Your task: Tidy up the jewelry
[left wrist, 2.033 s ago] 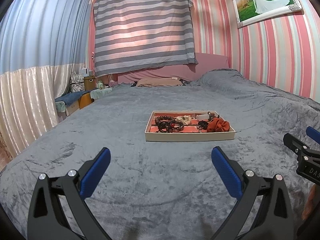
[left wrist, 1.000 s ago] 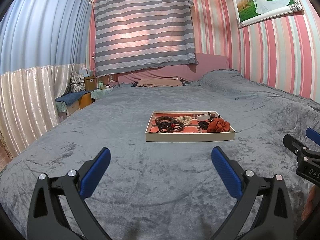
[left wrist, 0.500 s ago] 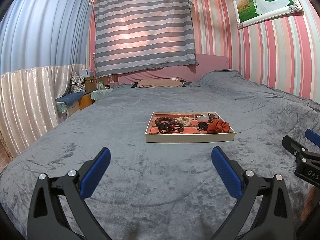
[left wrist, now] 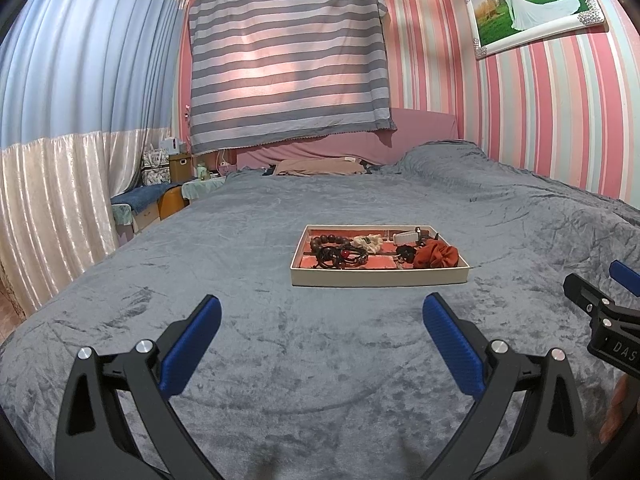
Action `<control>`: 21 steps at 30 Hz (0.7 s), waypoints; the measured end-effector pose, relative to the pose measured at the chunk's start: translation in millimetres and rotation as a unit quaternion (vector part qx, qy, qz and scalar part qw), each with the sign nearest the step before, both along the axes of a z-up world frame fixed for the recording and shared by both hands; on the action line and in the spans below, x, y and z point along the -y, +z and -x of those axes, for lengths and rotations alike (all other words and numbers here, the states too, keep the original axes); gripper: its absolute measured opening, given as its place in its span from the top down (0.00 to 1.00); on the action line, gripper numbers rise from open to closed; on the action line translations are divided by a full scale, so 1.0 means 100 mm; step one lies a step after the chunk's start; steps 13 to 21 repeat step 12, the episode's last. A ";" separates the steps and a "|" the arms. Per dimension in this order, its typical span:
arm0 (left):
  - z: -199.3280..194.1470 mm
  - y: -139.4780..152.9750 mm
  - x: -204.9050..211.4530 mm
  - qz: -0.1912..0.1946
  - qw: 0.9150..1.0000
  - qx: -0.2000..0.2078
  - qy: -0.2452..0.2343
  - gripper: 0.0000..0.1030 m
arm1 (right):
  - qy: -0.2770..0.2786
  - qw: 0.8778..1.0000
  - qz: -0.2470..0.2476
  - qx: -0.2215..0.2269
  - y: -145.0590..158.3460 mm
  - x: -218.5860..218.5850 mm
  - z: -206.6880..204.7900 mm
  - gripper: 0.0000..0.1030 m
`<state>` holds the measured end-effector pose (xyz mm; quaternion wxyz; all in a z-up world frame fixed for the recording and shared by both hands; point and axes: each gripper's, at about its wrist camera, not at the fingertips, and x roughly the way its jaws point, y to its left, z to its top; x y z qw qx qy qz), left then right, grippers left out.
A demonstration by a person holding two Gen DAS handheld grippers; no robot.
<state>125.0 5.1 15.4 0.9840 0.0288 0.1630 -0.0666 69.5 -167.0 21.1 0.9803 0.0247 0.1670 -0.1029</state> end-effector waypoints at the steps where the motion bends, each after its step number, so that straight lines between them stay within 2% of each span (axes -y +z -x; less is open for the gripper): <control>1: 0.00 0.00 0.00 0.001 1.000 0.000 0.000 0.04 | 0.000 1.000 0.000 0.000 0.00 0.00 0.00 0.04; 21: -0.02 0.05 0.01 0.002 1.000 -0.006 -0.004 0.04 | 0.001 1.000 0.000 -0.003 0.00 -0.01 -0.01 0.04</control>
